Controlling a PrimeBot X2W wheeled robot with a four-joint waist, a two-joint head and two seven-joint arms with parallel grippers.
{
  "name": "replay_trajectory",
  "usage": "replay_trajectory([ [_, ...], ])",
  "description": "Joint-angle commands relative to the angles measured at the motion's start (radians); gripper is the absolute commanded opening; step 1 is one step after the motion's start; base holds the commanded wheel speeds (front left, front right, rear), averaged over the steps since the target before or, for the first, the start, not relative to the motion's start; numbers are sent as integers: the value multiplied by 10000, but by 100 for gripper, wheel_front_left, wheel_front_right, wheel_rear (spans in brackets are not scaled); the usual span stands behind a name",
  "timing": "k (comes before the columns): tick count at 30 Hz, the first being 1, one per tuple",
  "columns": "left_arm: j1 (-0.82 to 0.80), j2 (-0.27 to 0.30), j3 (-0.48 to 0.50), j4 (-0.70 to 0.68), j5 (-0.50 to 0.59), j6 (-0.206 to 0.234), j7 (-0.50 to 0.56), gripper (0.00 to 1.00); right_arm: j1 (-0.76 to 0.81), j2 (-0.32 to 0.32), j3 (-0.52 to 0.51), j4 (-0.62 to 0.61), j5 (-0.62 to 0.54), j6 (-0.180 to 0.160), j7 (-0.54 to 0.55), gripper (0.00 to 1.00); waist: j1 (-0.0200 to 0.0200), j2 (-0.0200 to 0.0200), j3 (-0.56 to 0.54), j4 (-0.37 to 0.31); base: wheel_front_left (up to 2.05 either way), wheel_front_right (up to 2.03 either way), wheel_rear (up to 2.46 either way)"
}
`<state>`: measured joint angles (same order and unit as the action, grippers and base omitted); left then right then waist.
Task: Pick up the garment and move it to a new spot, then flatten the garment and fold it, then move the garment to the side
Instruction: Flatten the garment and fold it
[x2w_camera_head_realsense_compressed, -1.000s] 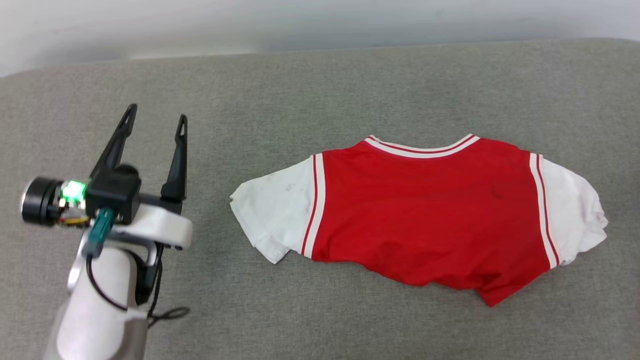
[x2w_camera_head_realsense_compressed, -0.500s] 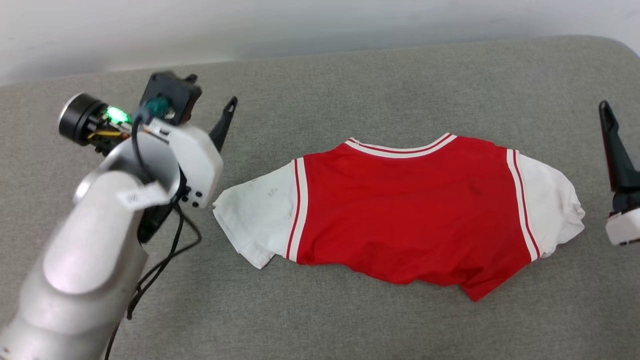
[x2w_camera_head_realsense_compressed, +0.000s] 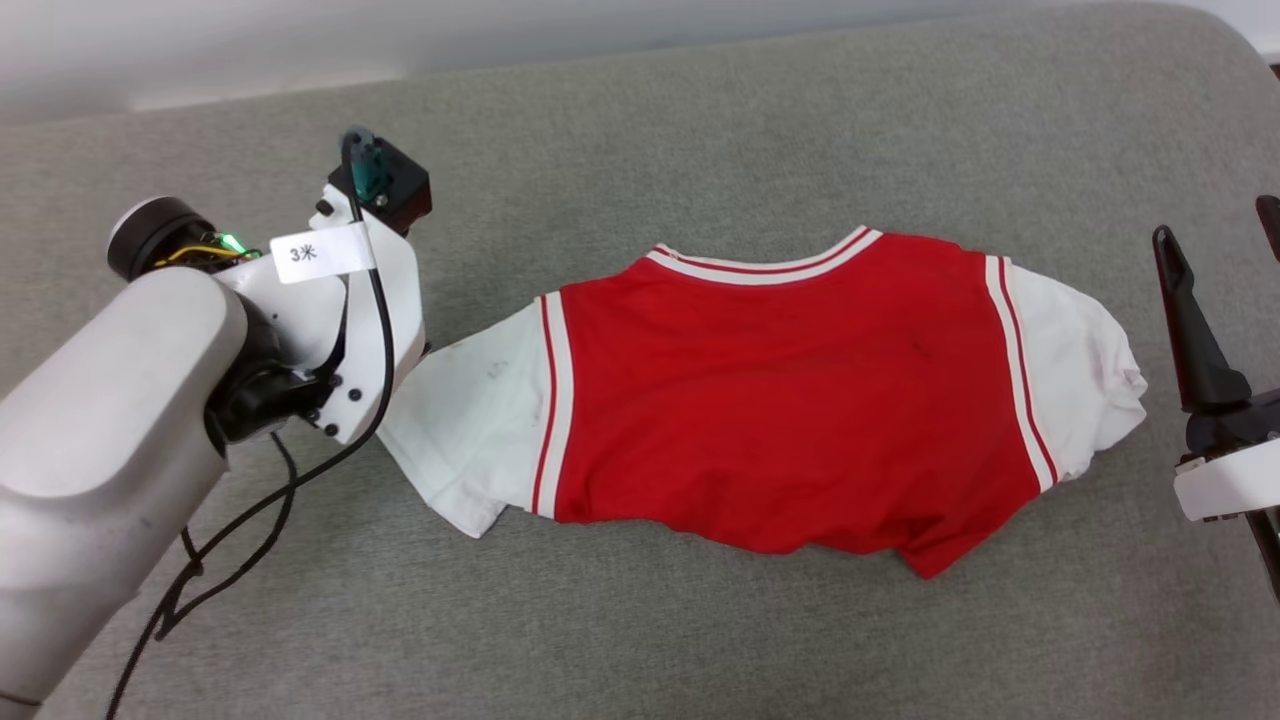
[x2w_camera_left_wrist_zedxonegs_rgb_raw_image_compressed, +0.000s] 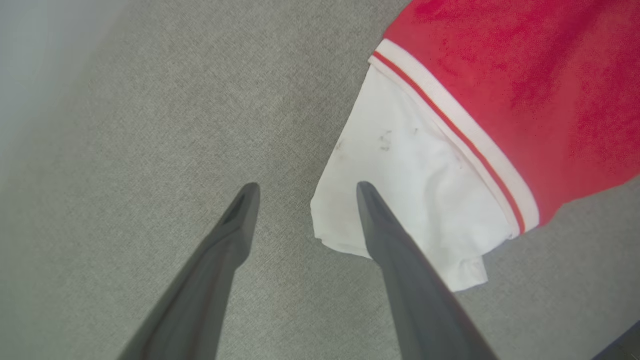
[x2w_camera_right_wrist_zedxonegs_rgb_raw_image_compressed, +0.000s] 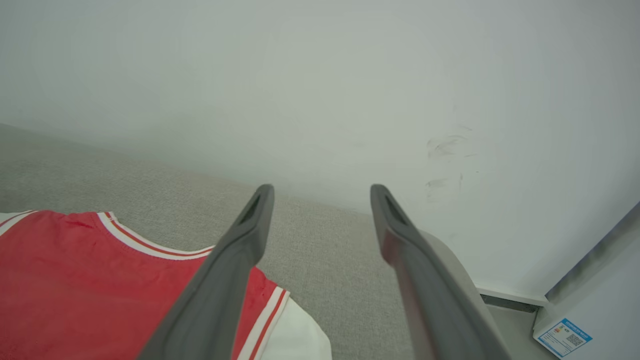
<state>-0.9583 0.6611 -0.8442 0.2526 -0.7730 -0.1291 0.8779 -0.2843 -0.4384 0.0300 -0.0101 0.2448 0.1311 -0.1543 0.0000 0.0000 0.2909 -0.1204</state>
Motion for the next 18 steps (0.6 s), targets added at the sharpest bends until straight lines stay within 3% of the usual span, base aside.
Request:
replay_trajectory([
  [1,-189,122,-163,48,-170,12,179,100,-51,72,36,-60,-37,-7,8,100,0,0,198,-156,0,0,0],
  [12,107,637,-2023,983,-1157,11,731,100,-799,88,569,517,260,-7,-246,100,0,0,937,-598,0,0,0],
  [13,151,635,-2182,1016,-1217,11,684,46,-840,63,571,582,279,-7,-283,100,0,0,950,-601,0,0,0],
  [14,184,639,-2314,1035,-1308,11,615,0,-878,25,565,648,299,-7,-299,100,0,0,945,-595,0,0,0],
  [18,-50,788,-2596,979,-1434,10,75,0,-1065,-236,403,817,360,-7,-319,100,0,0,739,-453,0,0,0],
])
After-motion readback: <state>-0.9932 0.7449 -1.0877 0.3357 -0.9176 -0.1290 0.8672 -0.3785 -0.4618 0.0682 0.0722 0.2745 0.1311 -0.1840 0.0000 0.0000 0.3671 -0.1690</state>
